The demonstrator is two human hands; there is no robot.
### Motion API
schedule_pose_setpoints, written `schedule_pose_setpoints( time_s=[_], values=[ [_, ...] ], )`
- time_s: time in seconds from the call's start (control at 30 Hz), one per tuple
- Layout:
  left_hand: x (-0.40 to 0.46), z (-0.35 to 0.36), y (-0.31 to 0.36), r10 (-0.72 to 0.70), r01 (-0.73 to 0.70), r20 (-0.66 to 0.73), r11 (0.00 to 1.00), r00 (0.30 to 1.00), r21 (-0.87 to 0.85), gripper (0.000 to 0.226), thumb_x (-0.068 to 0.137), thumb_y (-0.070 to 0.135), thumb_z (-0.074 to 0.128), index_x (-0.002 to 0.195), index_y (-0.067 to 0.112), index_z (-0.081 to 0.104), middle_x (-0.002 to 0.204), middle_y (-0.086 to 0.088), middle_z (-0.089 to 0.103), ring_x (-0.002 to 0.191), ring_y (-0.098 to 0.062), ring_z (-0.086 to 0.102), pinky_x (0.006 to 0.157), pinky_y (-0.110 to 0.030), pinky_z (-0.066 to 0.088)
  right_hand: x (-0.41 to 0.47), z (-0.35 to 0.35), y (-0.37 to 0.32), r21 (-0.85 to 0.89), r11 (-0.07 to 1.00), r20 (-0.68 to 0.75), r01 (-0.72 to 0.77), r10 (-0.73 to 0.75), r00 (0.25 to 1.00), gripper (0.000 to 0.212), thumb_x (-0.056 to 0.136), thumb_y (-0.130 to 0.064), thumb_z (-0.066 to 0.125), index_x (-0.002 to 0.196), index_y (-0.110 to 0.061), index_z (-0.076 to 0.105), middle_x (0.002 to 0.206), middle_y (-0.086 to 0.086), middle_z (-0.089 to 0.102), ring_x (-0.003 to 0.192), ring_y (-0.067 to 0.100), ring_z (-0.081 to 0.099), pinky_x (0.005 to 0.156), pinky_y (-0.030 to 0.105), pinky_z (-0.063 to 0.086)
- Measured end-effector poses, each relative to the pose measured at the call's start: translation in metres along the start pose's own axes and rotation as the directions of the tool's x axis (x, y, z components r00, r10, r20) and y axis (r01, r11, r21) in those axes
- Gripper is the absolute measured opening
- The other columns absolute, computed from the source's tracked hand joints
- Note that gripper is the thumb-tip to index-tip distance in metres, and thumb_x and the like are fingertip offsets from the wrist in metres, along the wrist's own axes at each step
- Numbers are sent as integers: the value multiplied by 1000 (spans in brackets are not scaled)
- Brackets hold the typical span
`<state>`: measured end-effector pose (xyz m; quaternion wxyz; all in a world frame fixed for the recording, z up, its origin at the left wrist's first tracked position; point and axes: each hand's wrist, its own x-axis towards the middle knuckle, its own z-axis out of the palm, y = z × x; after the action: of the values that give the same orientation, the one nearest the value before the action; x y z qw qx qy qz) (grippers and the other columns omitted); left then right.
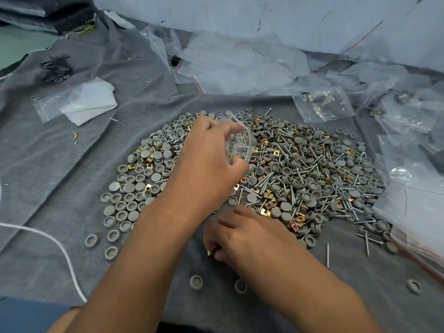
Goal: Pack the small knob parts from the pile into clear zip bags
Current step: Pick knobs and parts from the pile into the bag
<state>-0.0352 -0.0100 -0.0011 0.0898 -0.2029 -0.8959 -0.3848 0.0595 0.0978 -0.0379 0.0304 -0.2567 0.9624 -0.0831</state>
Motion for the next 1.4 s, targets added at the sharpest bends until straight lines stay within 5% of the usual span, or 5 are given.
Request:
schedule_pose_setpoints(
  time_s=[0.3, 0.43, 0.87, 1.17, 1.4],
  values=[
    [0, 0, -1, 8, -8, -3, 1000, 1000, -23, 53, 83, 15, 68, 133, 28, 59, 96, 21, 36, 88, 16, 43, 82, 5, 27, -8, -27, 30, 503, 843, -22, -190, 233, 972, 13, 97, -26, 65, 97, -39, 62, 85, -23, 64, 84, -8, 59, 71, 9, 44],
    [-1, 1, -1, 10, -9, 5, 1000, 1000, -22, 54, 82, 17, 70, 134, 31, 58, 97, 22, 35, 88, 15, 43, 81, 4, 30, -14, -55, 47, 703, 711, -422, -22, 442, 792, 13, 95, -27, 60, 99, -38, 65, 87, -14, 72, 73, 1, 68, 58, 10, 49],
    [-3, 8, 4, 32, -32, 52, 999, 998, -4, 55, 83, 18, 70, 135, 31, 58, 98, 20, 37, 88, 13, 44, 79, 4, 31, 8, -47, 58, 588, 804, -666, -92, 545, 509, 7, 94, -24, 73, 99, -29, 70, 87, -17, 71, 84, 1, 69, 73, 15, 53],
    [-3, 5, 2, 33, -33, 34, 999, 999, 0, 53, 84, 18, 70, 134, 31, 58, 96, 25, 34, 91, 21, 40, 81, 8, 26, -30, -51, 79, 373, 796, 261, -477, 403, 877, 19, 82, -29, 84, 84, -39, 69, 82, -29, 70, 73, -8, 65, 59, 12, 48],
    [-2, 4, 2, 22, -23, 31, 1000, 999, 18, 52, 84, 18, 70, 133, 31, 59, 96, 22, 37, 86, 11, 44, 81, 7, 26, -25, -30, 74, 203, 919, 220, -338, 293, 930, 17, 85, -45, 78, 98, -47, 66, 92, -23, 56, 83, -6, 53, 79, 26, 51]
  ],
)
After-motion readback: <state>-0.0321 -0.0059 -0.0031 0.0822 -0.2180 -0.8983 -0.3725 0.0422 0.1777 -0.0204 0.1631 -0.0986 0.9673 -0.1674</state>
